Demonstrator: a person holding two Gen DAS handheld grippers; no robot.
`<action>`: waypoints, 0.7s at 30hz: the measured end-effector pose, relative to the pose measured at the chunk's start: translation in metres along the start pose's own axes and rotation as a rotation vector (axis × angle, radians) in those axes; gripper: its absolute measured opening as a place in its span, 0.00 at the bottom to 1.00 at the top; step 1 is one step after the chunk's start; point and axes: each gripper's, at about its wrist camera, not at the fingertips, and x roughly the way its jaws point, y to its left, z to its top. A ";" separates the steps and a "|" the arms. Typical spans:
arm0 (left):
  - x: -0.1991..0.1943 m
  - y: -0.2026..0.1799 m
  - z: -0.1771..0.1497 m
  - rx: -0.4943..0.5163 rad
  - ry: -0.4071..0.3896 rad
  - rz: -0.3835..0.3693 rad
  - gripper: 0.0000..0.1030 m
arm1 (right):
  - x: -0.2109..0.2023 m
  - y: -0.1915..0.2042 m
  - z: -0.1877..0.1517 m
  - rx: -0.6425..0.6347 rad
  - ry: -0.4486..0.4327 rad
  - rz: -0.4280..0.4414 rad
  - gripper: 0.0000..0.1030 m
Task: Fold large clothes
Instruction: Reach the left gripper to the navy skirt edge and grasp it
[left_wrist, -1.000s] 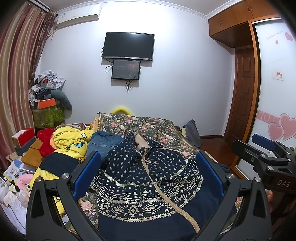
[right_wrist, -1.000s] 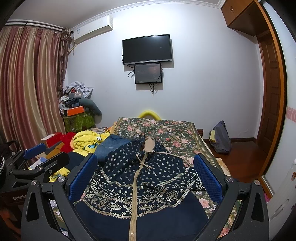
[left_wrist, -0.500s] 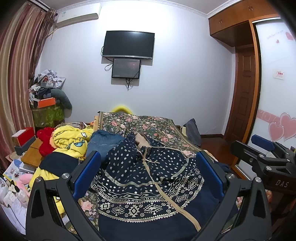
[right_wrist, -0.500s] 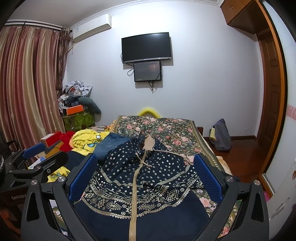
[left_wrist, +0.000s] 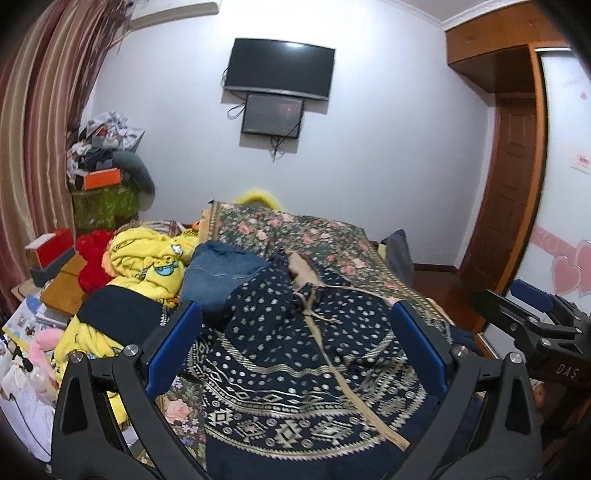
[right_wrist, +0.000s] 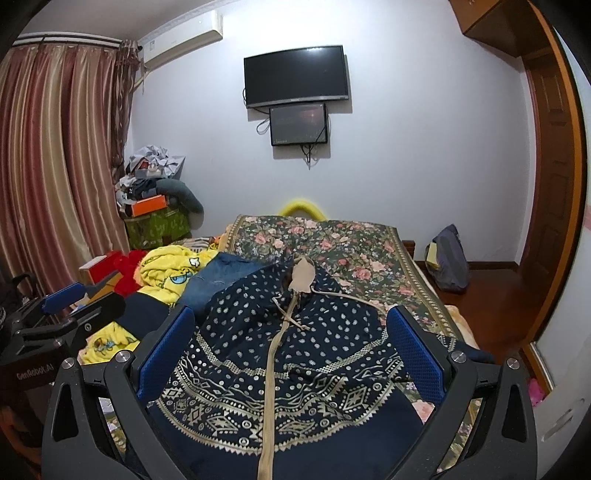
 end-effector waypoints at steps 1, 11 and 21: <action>0.005 0.003 0.001 -0.002 0.005 0.009 1.00 | 0.007 0.000 0.001 0.001 0.008 -0.002 1.00; 0.073 0.094 0.011 -0.073 0.026 0.282 1.00 | 0.088 -0.003 0.012 -0.087 0.087 -0.070 1.00; 0.146 0.235 -0.014 -0.221 0.250 0.300 1.00 | 0.174 -0.013 -0.005 -0.063 0.339 -0.022 1.00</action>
